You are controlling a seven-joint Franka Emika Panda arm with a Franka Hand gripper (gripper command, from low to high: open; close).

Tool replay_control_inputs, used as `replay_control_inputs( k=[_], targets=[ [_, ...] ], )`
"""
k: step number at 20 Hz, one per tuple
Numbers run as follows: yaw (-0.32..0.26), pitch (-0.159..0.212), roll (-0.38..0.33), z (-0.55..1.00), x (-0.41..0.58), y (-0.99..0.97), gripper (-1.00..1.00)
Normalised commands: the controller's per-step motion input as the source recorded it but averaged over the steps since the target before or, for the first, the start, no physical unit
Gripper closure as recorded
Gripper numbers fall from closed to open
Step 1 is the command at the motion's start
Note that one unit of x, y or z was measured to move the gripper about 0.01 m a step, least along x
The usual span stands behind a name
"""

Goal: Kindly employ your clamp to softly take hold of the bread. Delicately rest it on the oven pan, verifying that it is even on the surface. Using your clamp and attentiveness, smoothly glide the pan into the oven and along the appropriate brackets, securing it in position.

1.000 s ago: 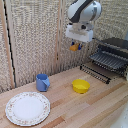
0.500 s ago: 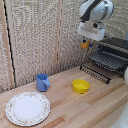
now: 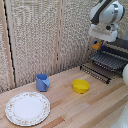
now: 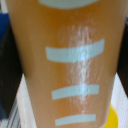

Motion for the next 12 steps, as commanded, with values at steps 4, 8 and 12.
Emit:
replay_control_inputs(
  k=[4, 8, 12],
  targets=[
    [-0.063, 0.000, 0.069, -0.01, 0.000, -0.82, 1.00],
    [-0.035, 0.000, 0.057, -0.01, 0.022, -0.57, 1.00],
    [0.000, -0.004, 0.052, 0.00, 0.067, -0.32, 1.00]
  ],
)
